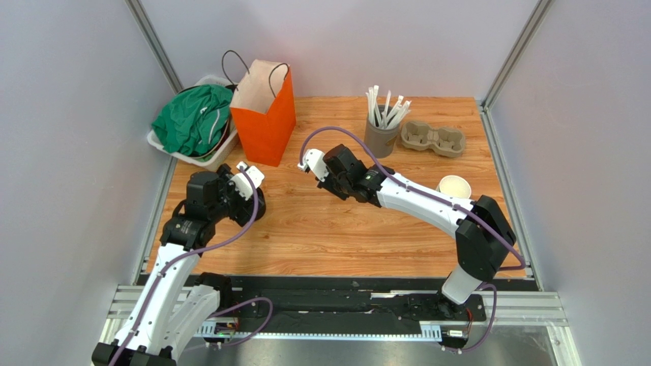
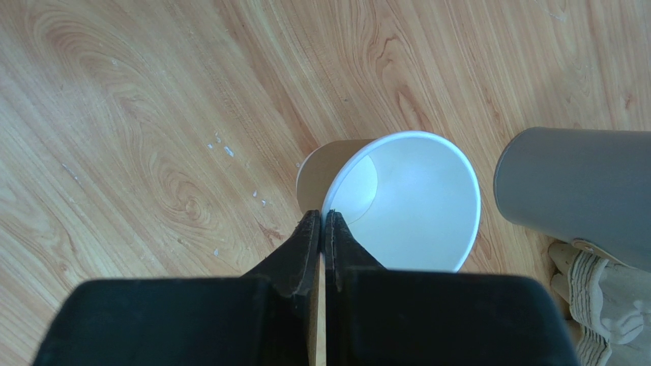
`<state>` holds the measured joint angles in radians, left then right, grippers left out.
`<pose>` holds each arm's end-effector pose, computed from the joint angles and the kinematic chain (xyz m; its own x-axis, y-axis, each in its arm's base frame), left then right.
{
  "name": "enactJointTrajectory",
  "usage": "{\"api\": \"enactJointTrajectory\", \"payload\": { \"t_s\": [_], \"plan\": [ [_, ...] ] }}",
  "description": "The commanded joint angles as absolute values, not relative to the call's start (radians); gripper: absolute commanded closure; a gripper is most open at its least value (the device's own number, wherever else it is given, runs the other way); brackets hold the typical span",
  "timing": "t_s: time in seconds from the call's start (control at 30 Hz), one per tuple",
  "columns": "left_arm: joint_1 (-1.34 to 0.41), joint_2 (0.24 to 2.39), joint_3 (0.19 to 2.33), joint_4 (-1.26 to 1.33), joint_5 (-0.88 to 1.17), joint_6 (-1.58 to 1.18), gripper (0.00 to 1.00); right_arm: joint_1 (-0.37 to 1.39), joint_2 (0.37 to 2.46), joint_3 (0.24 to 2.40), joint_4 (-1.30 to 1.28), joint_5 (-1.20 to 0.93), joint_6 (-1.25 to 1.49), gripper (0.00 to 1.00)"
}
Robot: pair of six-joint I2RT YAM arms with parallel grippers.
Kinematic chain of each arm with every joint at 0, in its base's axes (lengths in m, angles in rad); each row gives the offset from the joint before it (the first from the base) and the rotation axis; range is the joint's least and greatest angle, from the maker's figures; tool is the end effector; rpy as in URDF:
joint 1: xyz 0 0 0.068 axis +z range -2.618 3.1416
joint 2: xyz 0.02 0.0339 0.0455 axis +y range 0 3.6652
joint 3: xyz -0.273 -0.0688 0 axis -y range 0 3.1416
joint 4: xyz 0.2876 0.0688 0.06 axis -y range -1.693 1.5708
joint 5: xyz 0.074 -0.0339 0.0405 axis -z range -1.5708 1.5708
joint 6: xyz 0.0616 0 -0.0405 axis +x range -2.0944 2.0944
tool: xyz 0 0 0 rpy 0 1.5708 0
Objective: Pack the takeout coffee
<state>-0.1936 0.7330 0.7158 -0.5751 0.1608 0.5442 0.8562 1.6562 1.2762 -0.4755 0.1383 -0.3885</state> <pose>0.2116 -0.0515 0.2760 -0.3029 0.5802 -0.7561 0.5576 0.7513 0.3531 0.2824 0.3126 0.2326 -0.1969 -0.7995 -0.5675 -0.8249 0.4479 -0.3447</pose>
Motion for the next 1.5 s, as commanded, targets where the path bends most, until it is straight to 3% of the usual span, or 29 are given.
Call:
{"api": "enactJointTrajectory", "payload": {
  "t_s": [0.0, 0.27, 0.5, 0.73, 0.87, 1.07, 1.17, 1.47],
  "plan": [
    [-0.189, 0.726, 0.704, -0.518, 0.155, 0.509, 0.01, 0.864, 1.631, 1.224, -0.354, 0.17, -0.351, 0.99],
    [-0.189, 0.709, 0.67, -0.496, 0.15, 0.495, 0.01, 0.865, 1.629, 1.187, -0.362, 0.141, -0.337, 0.96],
    [-0.189, 0.703, 0.644, -0.471, 0.133, 0.492, 0.01, 0.868, 1.629, 1.186, -0.364, 0.149, -0.347, 0.86],
    [-0.187, 0.693, 0.634, -0.46, 0.13, 0.489, 0.01, 0.873, 1.631, 1.184, -0.371, 0.146, -0.35, 0.83],
    [-0.187, 0.693, 0.623, -0.451, 0.127, 0.489, 0.01, 0.879, 1.623, 1.192, -0.382, 0.144, -0.354, 0.75],
    [-0.187, 0.724, 0.614, -0.437, 0.132, 0.494, 0.01, 0.888, 1.571, 1.222, -0.417, 0.149, -0.364, 0.51],
    [-0.187, 0.739, 0.609, -0.428, 0.127, 0.497, 0.01, 0.887, 1.531, 1.223, -0.425, 0.166, -0.376, 0.45],
    [-0.187, 0.784, 0.621, -0.442, 0.196, 0.52, 0.01, 0.887, 1.462, 1.206, -0.411, 0.225, -0.402, 0.39]
  ]
}}
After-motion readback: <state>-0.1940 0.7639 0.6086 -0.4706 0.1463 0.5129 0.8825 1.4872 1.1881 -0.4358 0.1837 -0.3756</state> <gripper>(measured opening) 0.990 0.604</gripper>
